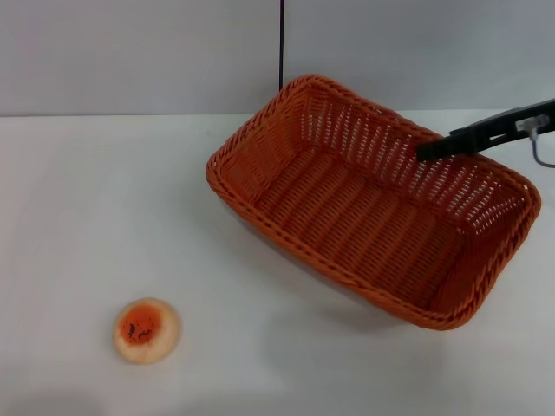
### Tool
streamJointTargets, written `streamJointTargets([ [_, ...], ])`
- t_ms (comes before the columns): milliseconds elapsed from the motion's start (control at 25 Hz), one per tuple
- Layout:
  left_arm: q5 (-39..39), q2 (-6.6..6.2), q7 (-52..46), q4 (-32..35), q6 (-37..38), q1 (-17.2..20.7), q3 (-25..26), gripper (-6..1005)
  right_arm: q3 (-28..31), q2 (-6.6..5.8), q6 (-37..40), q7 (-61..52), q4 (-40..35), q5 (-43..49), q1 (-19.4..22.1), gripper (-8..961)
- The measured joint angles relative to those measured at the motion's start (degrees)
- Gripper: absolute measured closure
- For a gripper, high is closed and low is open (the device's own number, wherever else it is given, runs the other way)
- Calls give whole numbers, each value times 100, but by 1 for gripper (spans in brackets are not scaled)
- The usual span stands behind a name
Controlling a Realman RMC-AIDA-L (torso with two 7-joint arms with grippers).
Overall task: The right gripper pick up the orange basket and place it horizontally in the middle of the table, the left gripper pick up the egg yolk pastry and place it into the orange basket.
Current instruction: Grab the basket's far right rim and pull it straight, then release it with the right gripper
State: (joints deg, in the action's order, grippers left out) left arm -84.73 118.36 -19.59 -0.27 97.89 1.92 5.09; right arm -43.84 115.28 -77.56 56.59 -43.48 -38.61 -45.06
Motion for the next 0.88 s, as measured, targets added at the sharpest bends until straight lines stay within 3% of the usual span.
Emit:
streamJointTargets([
  [280,0,-8,0,13,37,-11,0,217,-8,112,328,266,162,-49,-69,135],
  [880,0,-20,-2,91,163,20,0,217,-225,144,549,368,497,-52,-170,172],
])
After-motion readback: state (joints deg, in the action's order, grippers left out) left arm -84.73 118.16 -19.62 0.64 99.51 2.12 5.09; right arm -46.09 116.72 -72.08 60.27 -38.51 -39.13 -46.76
